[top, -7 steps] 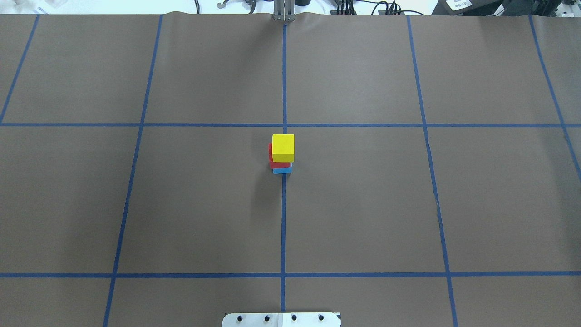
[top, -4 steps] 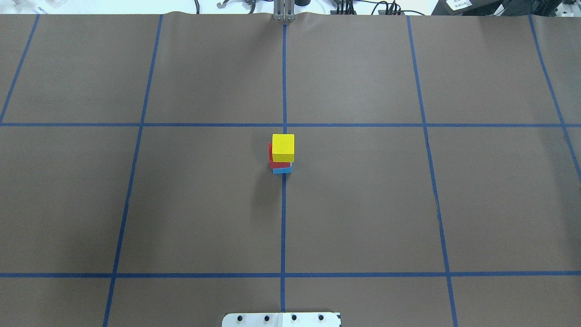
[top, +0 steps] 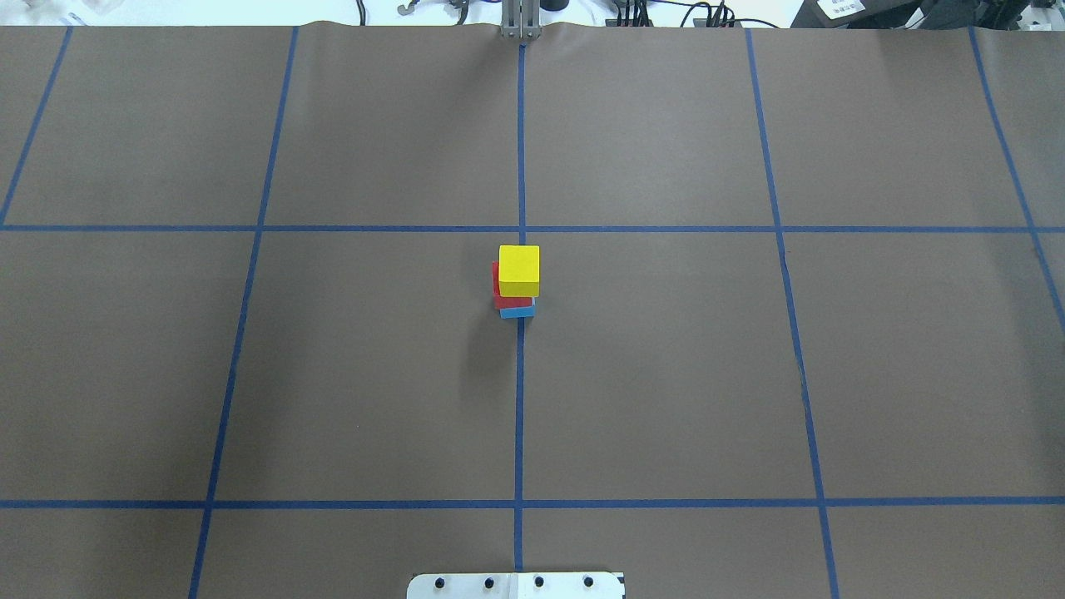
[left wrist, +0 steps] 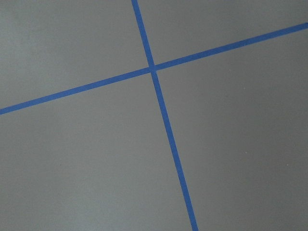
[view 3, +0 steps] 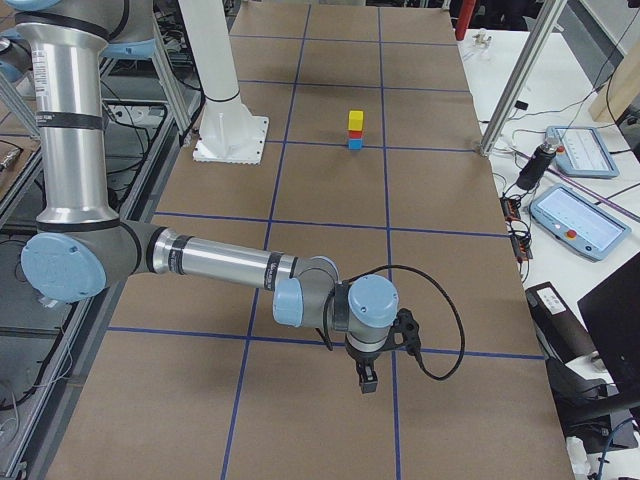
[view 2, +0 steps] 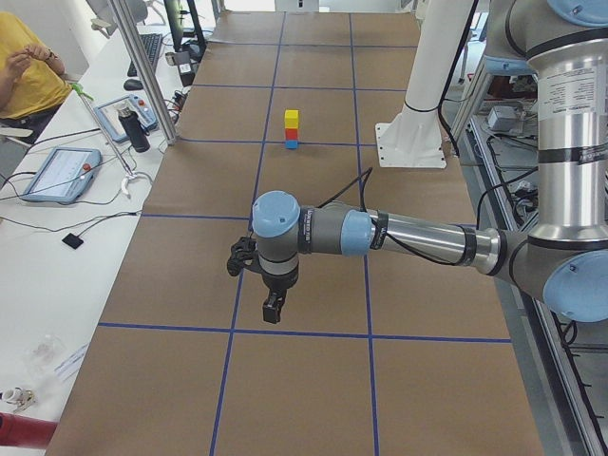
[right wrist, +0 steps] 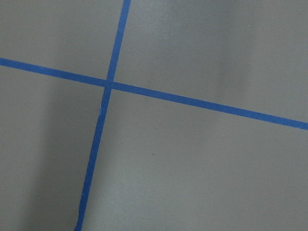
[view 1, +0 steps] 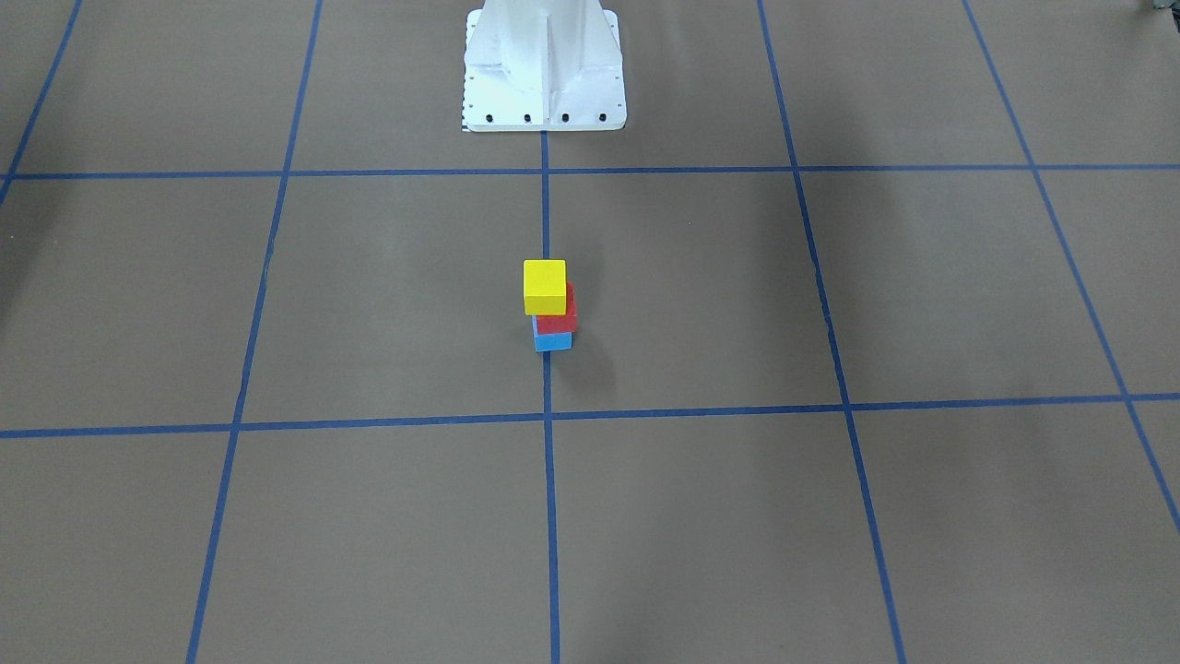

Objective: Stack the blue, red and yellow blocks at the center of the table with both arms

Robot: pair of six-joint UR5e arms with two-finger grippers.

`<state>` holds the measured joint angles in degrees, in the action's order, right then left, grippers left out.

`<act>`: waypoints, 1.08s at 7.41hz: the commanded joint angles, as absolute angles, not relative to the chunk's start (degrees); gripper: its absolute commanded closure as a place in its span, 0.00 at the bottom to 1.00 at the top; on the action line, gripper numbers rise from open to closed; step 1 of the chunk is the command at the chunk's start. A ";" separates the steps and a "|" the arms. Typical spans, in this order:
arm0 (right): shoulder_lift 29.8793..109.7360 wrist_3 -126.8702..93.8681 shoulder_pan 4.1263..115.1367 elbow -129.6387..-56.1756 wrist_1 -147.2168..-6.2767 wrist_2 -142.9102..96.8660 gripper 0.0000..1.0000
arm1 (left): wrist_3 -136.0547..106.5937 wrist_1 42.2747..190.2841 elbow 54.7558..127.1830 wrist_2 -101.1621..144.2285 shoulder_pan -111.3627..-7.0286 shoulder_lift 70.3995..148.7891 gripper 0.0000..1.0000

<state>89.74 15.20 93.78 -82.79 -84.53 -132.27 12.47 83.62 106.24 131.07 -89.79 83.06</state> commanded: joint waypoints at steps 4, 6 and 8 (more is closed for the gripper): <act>89.65 14.77 93.78 -82.88 -84.46 -132.28 0.01 | 12.39 83.58 108.19 130.43 -89.91 83.32 0.00; 89.65 14.59 93.78 -82.79 -84.20 -132.28 0.01 | 12.48 83.58 108.02 130.43 -89.91 83.32 0.00; 89.47 14.59 93.78 -82.62 -84.29 -132.28 0.01 | 12.48 83.50 107.93 130.34 -89.91 83.23 0.00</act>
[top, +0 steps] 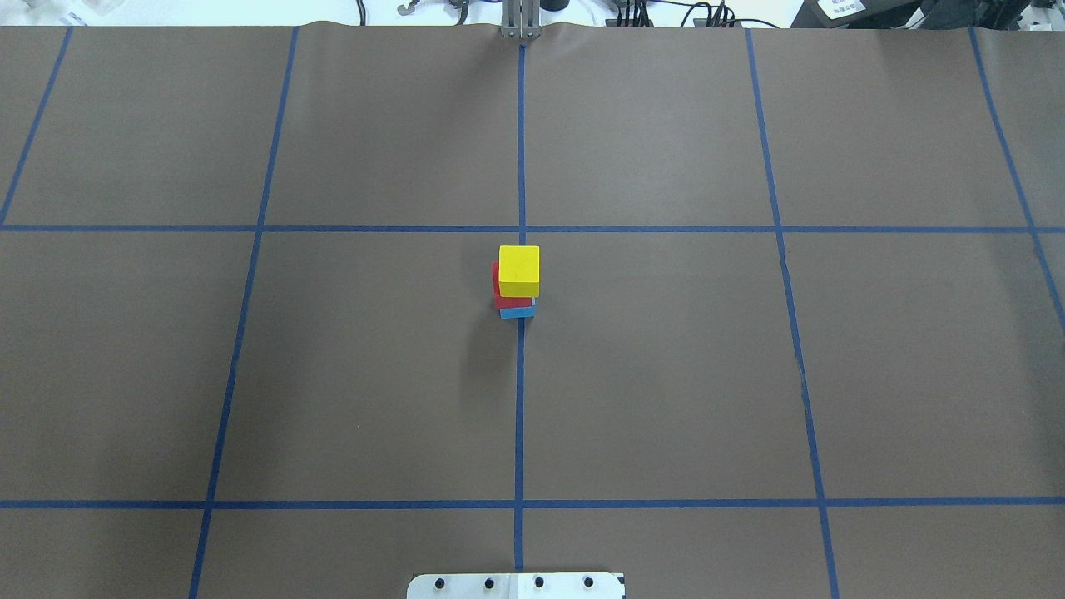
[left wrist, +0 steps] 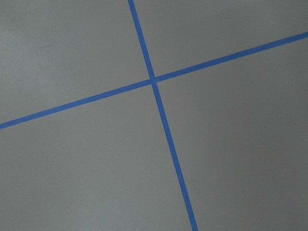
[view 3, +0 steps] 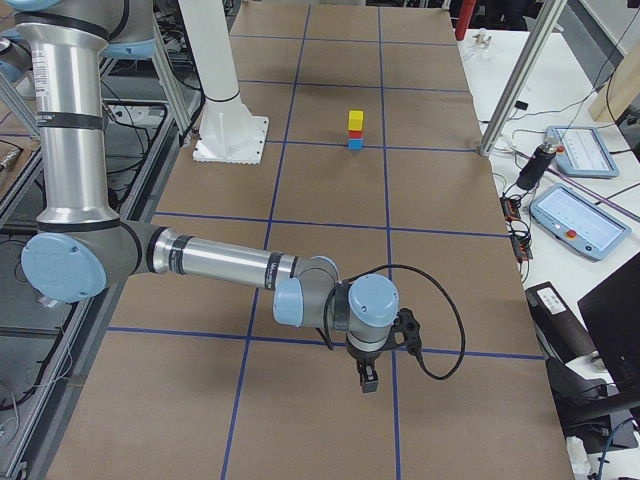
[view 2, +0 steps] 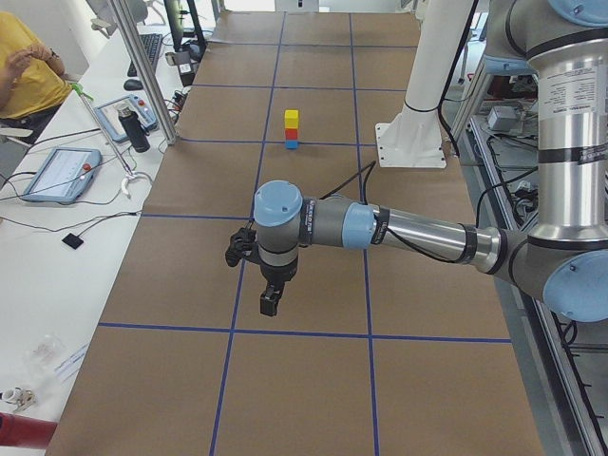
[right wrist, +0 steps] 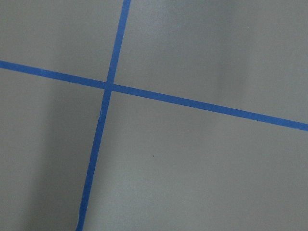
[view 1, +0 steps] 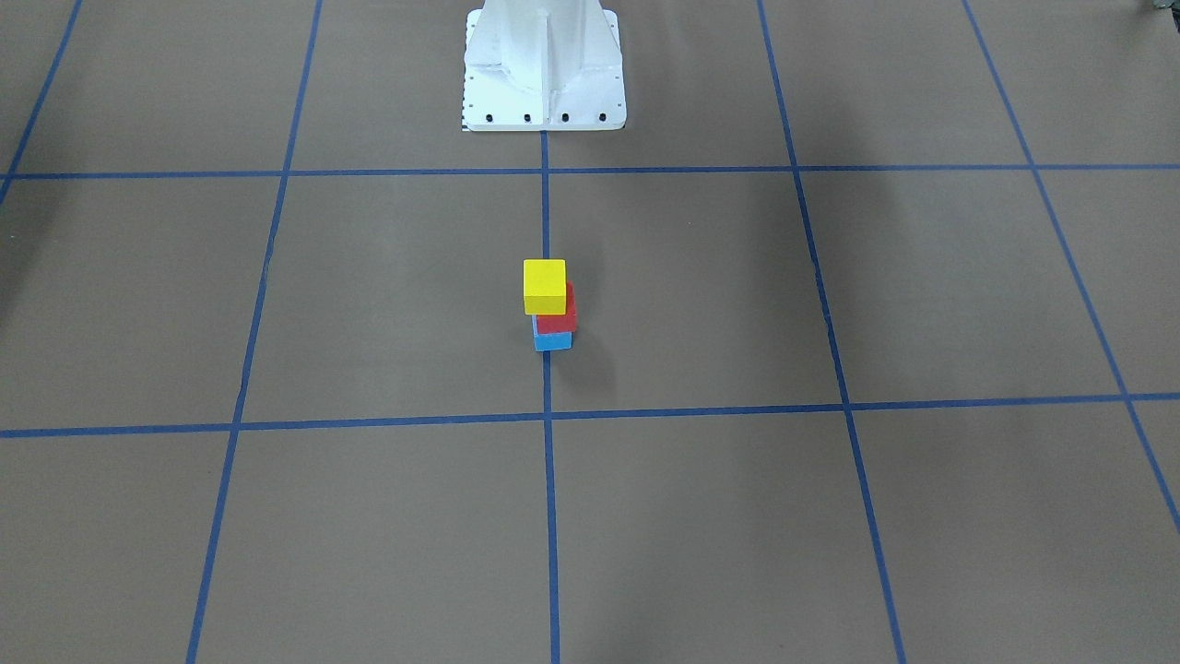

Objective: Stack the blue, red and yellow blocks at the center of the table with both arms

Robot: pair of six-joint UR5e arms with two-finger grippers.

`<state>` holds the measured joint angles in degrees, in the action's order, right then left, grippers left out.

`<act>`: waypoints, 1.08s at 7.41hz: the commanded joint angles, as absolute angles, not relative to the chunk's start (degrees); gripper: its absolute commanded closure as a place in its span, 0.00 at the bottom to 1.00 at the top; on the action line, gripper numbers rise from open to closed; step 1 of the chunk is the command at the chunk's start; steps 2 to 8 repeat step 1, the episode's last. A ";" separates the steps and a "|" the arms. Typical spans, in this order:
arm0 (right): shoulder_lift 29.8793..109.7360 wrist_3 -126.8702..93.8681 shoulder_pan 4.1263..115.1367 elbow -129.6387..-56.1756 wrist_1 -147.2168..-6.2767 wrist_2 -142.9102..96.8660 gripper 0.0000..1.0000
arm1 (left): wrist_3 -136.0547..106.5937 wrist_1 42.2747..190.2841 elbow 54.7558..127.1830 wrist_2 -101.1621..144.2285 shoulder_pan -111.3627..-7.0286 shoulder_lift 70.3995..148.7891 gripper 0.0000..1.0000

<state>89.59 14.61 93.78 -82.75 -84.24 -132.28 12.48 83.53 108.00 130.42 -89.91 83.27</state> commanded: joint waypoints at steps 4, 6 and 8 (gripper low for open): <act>89.47 14.50 93.69 -82.88 -84.20 -132.36 0.01 | 12.48 83.50 107.93 130.34 -89.83 83.23 0.00; 89.47 14.50 93.69 -82.88 -84.20 -132.36 0.01 | 12.48 83.50 107.93 130.34 -89.83 83.23 0.00; 89.47 14.50 93.69 -82.88 -84.20 -132.36 0.01 | 12.48 83.50 107.93 130.34 -89.83 83.23 0.00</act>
